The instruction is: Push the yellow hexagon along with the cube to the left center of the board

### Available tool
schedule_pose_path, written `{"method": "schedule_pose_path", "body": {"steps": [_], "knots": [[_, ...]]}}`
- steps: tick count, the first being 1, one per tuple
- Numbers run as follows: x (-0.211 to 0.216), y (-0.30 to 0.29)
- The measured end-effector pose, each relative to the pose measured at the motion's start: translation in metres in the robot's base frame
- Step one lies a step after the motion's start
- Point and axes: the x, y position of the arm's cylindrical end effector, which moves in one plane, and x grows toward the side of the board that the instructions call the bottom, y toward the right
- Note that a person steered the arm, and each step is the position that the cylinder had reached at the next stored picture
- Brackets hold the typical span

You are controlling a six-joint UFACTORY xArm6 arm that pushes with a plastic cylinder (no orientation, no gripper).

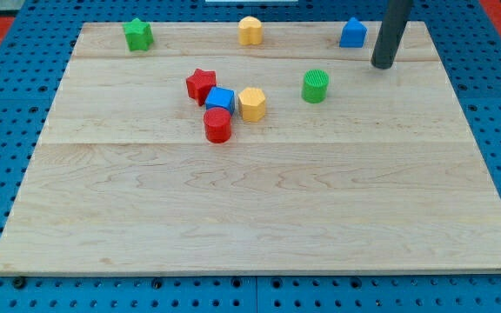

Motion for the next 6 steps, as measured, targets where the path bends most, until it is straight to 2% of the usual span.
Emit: {"method": "schedule_pose_path", "body": {"steps": [1, 2, 3, 4, 6], "knots": [[0.026, -0.04], [0.025, -0.119], [0.024, -0.12], [0.066, -0.122], [0.052, -0.297]]}}
